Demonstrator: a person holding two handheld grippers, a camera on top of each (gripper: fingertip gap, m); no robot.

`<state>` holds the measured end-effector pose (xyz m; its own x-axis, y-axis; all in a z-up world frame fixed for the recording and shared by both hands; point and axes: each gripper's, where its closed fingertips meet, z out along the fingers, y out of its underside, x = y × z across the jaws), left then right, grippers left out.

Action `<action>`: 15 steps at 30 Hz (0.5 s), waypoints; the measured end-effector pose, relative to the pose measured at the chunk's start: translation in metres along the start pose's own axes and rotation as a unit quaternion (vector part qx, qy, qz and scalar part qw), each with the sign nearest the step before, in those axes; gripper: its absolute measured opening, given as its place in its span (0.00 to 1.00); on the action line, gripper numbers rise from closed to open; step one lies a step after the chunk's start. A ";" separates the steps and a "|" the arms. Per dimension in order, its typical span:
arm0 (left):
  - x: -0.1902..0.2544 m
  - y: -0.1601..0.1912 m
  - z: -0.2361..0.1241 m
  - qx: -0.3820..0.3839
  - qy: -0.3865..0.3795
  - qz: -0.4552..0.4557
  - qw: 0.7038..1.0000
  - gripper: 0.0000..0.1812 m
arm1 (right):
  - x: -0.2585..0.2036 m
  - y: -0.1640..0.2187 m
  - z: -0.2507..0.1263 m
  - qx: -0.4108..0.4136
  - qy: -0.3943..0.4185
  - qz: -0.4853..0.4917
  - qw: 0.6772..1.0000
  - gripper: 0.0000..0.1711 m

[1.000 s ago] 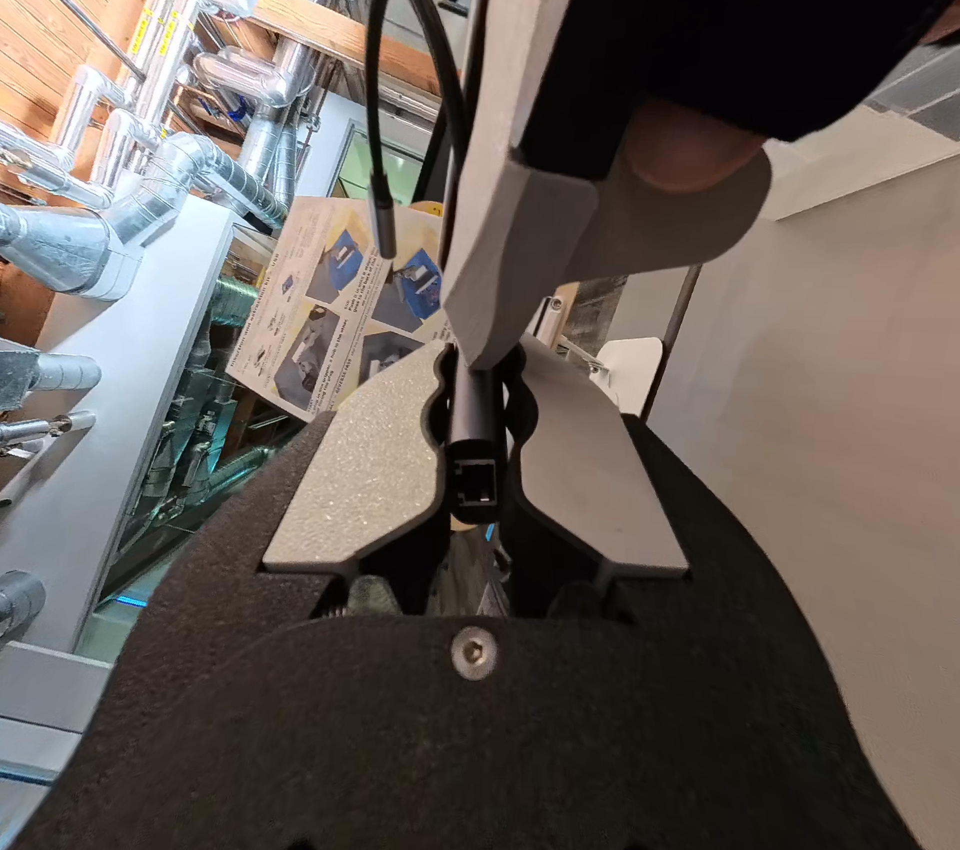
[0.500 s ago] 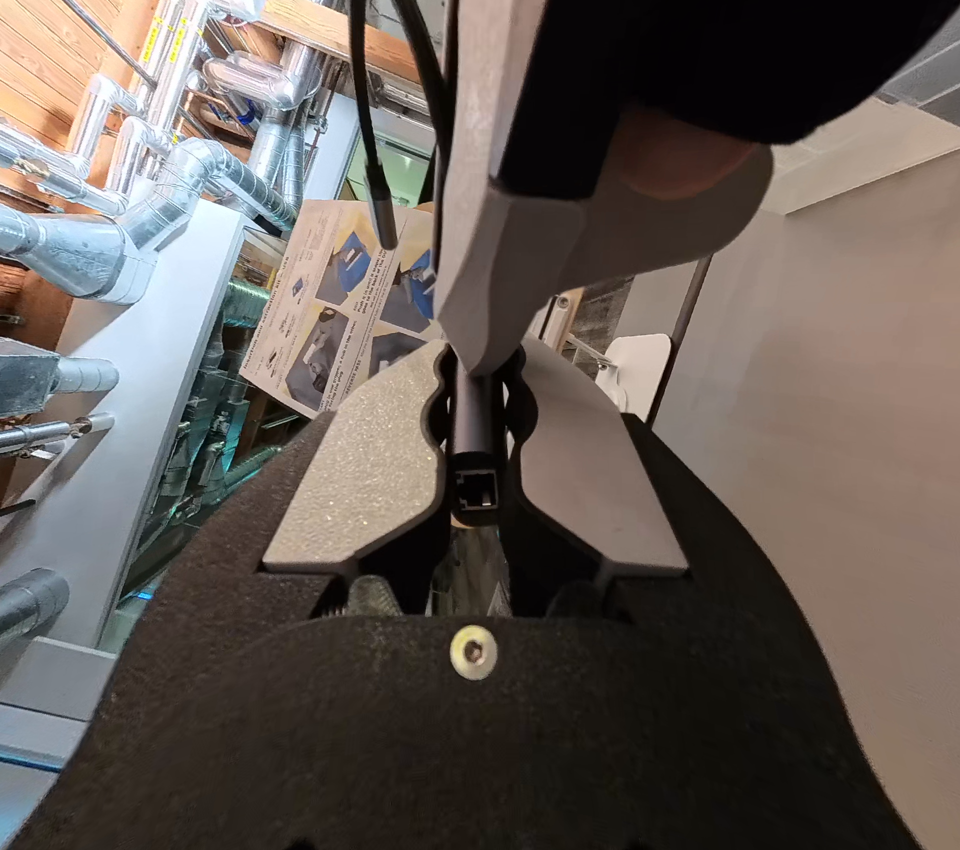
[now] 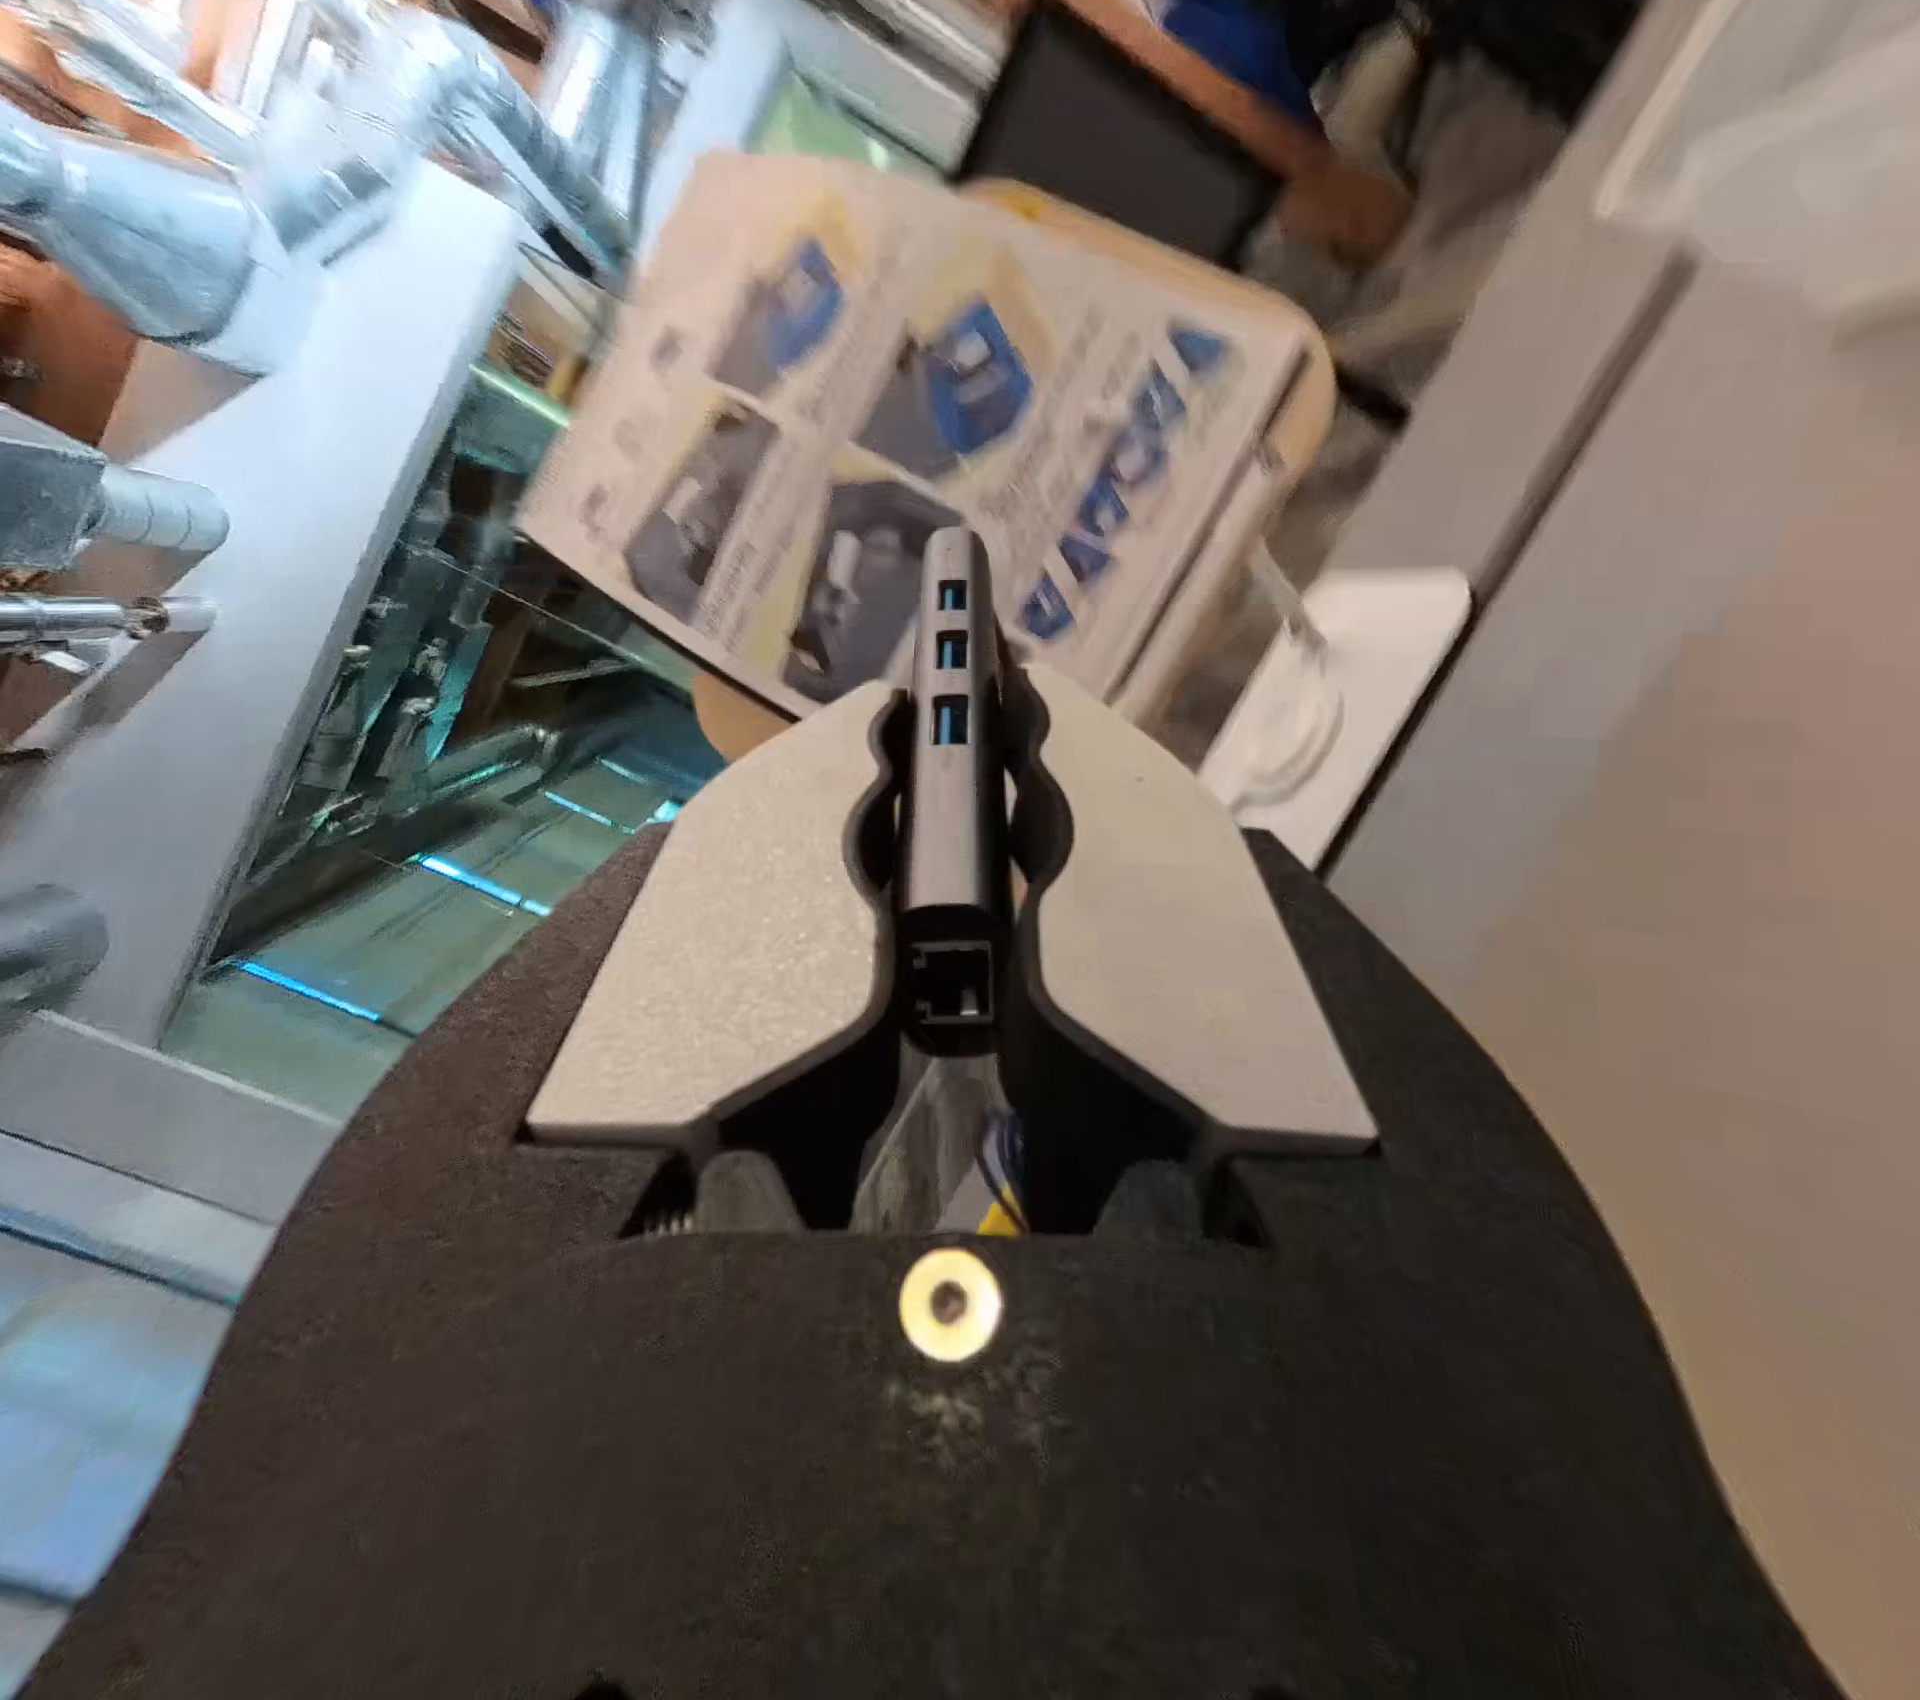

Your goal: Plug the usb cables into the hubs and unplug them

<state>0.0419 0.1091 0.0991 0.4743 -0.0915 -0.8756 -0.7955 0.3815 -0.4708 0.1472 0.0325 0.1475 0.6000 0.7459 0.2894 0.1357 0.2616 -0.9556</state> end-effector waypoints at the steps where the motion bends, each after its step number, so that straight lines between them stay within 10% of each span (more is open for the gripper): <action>1: -0.007 -0.014 -0.005 0.021 -0.008 -0.008 1.000 0.09 | 0.001 0.000 0.001 0.003 -0.010 0.014 1.000 0.11; 15: 0.022 -0.037 -0.009 0.041 0.042 0.062 0.996 0.09 | -0.009 0.044 0.005 -0.138 -0.087 -0.059 0.985 0.11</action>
<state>0.0787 0.0842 0.0962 0.3376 -0.1148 -0.9343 -0.8109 0.4685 -0.3506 0.1439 0.0407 0.1032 0.4265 0.8199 0.3818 0.4193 0.1948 -0.8867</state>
